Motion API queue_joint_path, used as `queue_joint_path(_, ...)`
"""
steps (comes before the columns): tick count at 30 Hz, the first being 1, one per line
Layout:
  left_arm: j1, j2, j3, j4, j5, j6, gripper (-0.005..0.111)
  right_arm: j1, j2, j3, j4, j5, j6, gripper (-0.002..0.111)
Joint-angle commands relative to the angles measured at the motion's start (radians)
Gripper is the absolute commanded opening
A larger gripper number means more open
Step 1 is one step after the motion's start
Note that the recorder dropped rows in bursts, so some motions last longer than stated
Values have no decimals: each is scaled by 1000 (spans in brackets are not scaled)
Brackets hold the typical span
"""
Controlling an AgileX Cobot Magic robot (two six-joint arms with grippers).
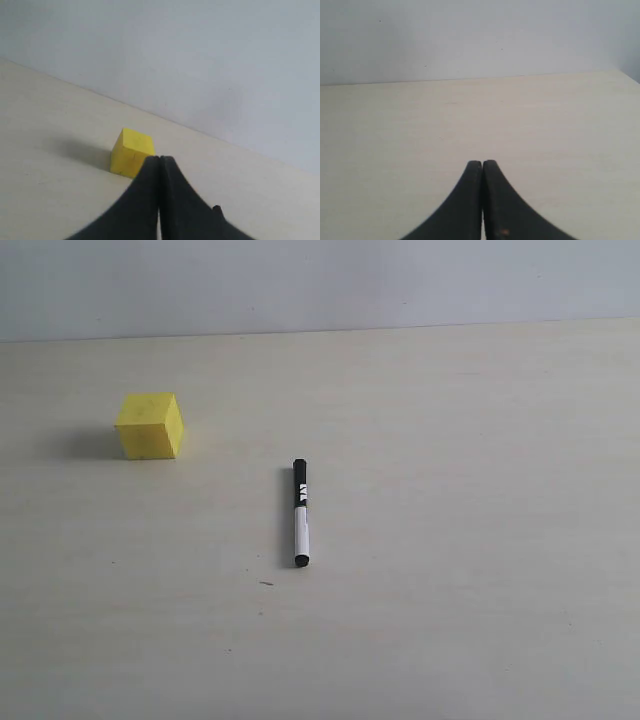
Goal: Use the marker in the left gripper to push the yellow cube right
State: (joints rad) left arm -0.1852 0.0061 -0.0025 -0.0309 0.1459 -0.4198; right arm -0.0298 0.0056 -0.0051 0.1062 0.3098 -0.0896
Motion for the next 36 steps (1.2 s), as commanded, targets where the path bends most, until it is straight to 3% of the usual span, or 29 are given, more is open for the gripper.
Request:
queue_joint_path(1, -6, -6, 2, -10, -104, -44, 0, -5, -6, 5, 0, -12, -7, 0)
queue_joint_path(6, -6, -6, 2, -10, -254, -136, 0, -5, -6, 5, 0, -12, -7, 0)
queue_joint_path(12, -6, -6, -14, -17, -593, -222, 0, -5, -6, 5, 0, -12, -7, 0)
queue_joint_path(16, -6, 35, -171, -33, -586, -208, 0, -5, -6, 5, 0, -12, -7, 0)
queue_joint_path(22, -6, 359, -484, -31, -311, -64, 0, -5, -6, 5, 0, -12, -7, 0)
queue_joint_path(30, -6, 974, -850, -61, 433, 162, 0, -5, -6, 5, 0, -12, -7, 0)
queue_joint_path(33, -12, 1180, -941, -177, 629, 306, 0, -5, -6, 5, 0, -12, -7, 0)
queue_joint_path(36, -62, 1340, -1008, -245, 778, 373, 0, -5, -6, 5, 0, -12, -7, 0)
